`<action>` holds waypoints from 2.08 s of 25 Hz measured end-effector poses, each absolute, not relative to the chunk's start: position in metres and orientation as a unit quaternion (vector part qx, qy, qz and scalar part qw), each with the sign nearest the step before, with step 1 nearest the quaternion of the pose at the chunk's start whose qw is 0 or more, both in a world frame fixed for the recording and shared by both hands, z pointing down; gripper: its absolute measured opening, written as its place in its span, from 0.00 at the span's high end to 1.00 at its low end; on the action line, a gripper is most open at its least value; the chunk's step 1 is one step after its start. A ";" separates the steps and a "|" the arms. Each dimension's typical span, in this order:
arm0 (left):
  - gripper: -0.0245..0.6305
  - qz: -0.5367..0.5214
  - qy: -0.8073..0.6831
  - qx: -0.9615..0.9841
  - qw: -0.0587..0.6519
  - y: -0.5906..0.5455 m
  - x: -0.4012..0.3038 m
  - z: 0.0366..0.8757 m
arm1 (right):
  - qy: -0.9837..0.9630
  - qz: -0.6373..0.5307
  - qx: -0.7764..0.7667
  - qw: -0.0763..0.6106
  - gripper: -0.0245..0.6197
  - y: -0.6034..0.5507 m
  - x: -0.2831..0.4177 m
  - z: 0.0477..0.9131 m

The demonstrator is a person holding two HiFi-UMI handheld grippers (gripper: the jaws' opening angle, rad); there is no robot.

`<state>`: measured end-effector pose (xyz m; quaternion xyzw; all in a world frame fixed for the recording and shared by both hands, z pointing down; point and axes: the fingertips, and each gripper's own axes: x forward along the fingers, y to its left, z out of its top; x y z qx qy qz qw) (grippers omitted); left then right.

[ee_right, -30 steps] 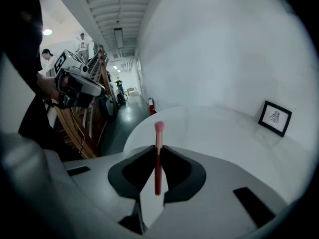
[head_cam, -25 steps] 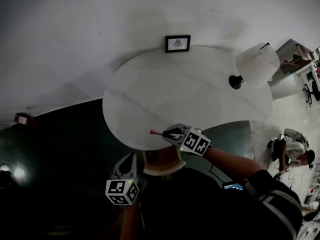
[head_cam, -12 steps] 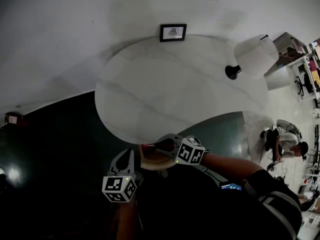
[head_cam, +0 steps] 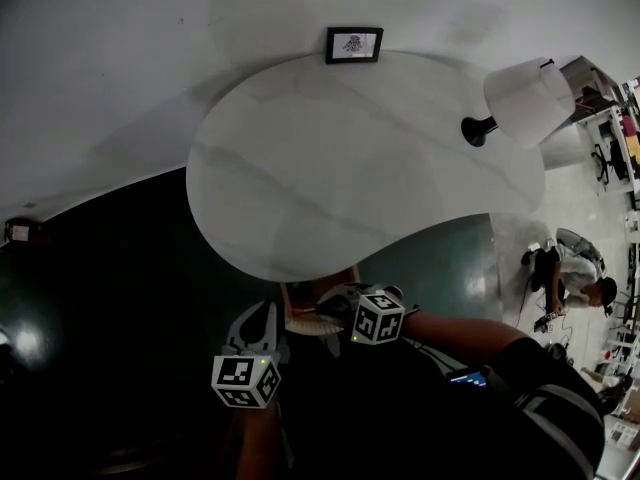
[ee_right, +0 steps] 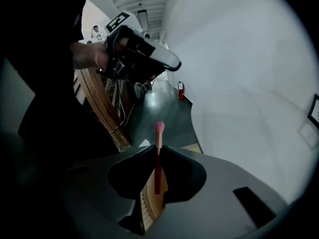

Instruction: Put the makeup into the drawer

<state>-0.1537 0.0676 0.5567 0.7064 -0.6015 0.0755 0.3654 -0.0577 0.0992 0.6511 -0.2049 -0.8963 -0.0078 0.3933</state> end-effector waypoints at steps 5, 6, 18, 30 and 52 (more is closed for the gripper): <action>0.95 0.078 -0.593 0.706 0.380 0.072 -0.145 0.576 | -0.871 -0.006 -0.227 0.436 0.89 0.110 -0.046 0.702; 0.95 0.077 -0.593 0.705 0.383 0.074 -0.143 0.579 | -0.865 -0.004 -0.231 0.445 0.89 0.112 -0.044 0.712; 0.95 0.073 -0.613 0.675 0.404 0.098 -0.138 0.595 | -0.794 0.030 -0.266 0.546 0.89 0.123 -0.035 0.799; 0.95 0.067 -0.618 0.666 0.412 0.108 -0.131 0.598 | -0.752 0.066 -0.283 0.591 0.89 0.128 -0.032 0.816; 0.95 0.070 -0.648 0.680 0.335 0.082 -0.132 0.506 | -0.858 0.100 -0.215 0.455 0.80 0.095 -0.041 0.655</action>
